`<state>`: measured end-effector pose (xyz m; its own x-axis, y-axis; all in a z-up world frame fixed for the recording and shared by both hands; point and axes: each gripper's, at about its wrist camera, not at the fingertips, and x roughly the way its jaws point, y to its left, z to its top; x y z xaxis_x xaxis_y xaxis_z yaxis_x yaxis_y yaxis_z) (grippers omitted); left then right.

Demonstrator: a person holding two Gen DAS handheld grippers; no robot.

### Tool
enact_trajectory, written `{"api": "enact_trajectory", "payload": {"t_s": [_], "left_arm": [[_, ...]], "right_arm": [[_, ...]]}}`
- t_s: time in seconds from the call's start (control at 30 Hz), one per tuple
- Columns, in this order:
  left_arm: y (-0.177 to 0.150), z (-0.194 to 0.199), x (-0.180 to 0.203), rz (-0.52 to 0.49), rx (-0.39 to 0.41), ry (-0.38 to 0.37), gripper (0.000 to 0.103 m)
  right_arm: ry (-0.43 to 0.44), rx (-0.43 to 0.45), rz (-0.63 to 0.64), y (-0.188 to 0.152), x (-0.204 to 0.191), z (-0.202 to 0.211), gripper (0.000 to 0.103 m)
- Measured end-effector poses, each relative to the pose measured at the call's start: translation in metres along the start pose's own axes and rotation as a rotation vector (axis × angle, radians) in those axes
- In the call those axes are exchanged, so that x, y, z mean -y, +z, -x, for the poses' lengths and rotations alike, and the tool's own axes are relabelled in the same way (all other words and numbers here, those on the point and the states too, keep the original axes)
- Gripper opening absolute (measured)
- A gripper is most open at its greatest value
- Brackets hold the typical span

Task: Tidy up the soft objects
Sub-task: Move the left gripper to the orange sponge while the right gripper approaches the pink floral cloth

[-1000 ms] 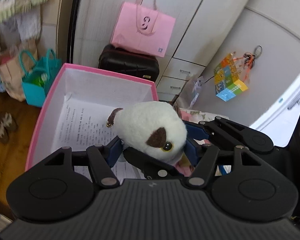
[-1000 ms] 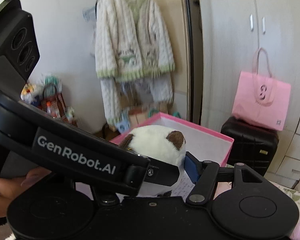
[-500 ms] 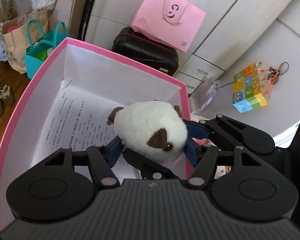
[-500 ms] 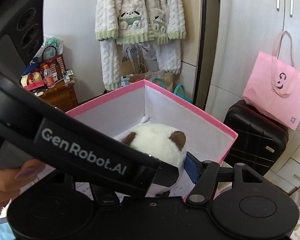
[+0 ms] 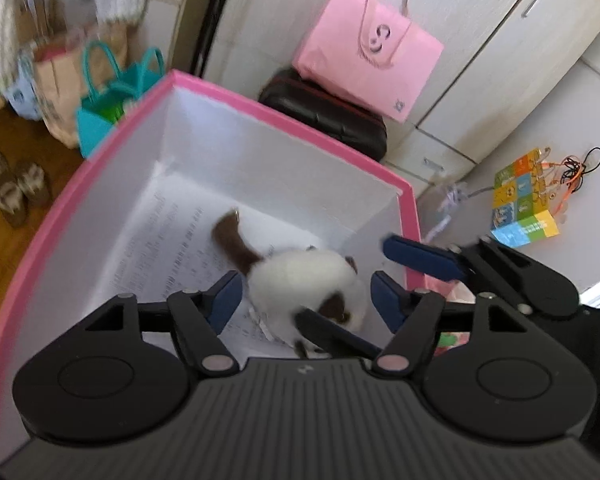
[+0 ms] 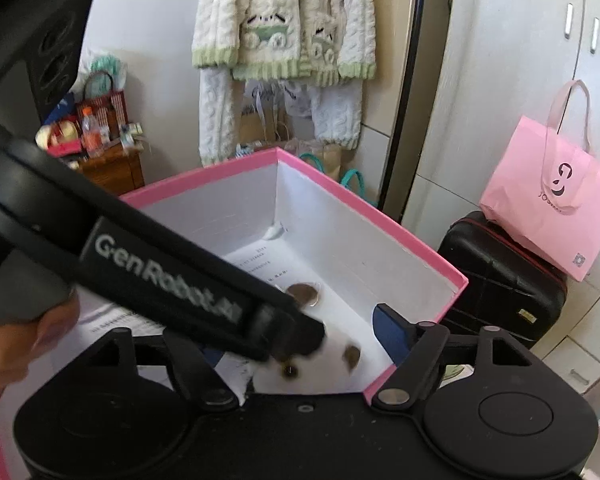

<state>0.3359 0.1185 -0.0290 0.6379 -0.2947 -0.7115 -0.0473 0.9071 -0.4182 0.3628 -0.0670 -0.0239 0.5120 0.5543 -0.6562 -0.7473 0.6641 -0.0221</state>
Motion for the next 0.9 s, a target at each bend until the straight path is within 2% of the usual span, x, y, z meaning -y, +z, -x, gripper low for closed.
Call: {"api": "enact_trajectory", "payload": {"t_s": [0.17, 0.37, 0.57, 0.9], "left_arm": [[-0.014, 0.034, 0.001, -0.063, 0.053, -0.037, 0.073], [-0.039, 0.086, 0.025, -0.224, 0.178, 0.006, 0.073], [-0.064, 0.129, 0.053, -0.362, 0.254, -0.015, 0.074], [-0.116, 0.165, 0.087, -0.499, 0.255, -0.072, 0.080]], "right_arm": [[0.083, 0.058, -0.084, -0.014, 0.002, 0.038, 0.079], [0.133, 0.124, -0.165, -0.035, -0.001, 0.090, 0.079], [0.092, 0.122, -0.211, -0.052, -0.008, 0.137, 0.079], [-0.025, 0.146, -0.205, -0.087, -0.016, 0.207, 0.079]]}}
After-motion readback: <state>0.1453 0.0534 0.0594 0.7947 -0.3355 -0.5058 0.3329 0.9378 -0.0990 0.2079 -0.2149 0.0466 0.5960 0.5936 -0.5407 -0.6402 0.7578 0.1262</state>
